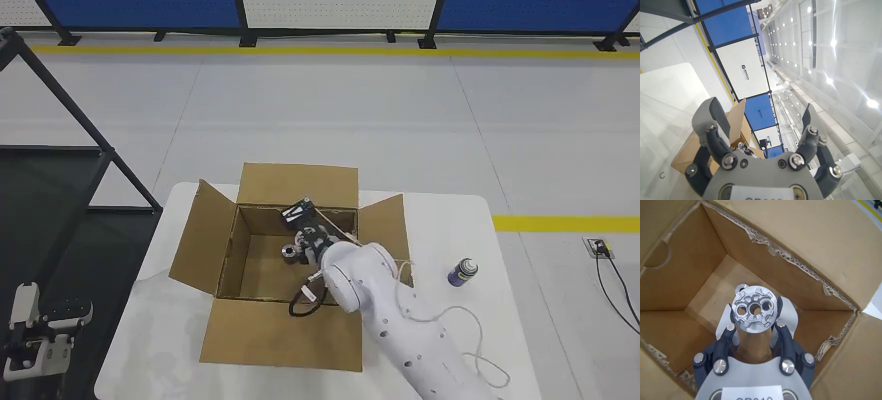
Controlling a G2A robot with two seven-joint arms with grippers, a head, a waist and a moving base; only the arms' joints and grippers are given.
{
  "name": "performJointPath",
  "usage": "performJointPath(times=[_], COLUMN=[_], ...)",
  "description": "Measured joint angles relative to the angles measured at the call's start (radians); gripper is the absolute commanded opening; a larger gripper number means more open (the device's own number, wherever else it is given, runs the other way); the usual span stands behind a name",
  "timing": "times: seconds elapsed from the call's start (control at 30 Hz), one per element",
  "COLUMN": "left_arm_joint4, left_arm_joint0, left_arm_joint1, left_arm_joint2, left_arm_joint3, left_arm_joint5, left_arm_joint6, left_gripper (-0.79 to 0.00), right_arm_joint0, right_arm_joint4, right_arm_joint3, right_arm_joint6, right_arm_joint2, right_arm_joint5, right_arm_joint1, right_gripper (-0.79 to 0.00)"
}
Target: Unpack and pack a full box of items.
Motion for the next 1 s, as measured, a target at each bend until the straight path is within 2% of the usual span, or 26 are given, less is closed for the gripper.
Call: performJointPath(times=[0.13,0.5,0.9,0.93,1.0], left_arm_joint4=[0.000,0.000,0.000,0.000,0.000], left_arm_joint0=[0.000,0.000,0.000,0.000,0.000], left_arm_joint1=[0.000,0.000,0.000,0.000,0.000], left_arm_joint2=[0.000,0.000,0.000,0.000,0.000], left_arm_joint3=[0.000,0.000,0.000,0.000,0.000], left_arm_joint5=[0.000,0.000,0.000,0.000,0.000], left_arm_joint6=[0.000,0.000,0.000,0.000,0.000], left_gripper=[0.000,0.000,0.000,0.000,0.000], right_arm_joint0=[0.036,0.125,0.142,0.143,0.143], right_arm_joint4=[0.007,0.112,0.136,0.138,0.138], right_arm_joint3=[0.085,0.329,0.438,0.442,0.448], right_arm_joint6=[0.000,-0.055,-0.159,-0.161,-0.163], right_arm_joint2=[-0.028,-0.031,-0.039,-0.039,-0.040], right_arm_joint5=[0.028,0.004,0.006,0.002,-0.002], right_arm_joint1=[-0.019,-0.060,-0.087,-0.088,-0.091], right_gripper=[-0.785,-0.785,-0.785,-0.754,-0.628])
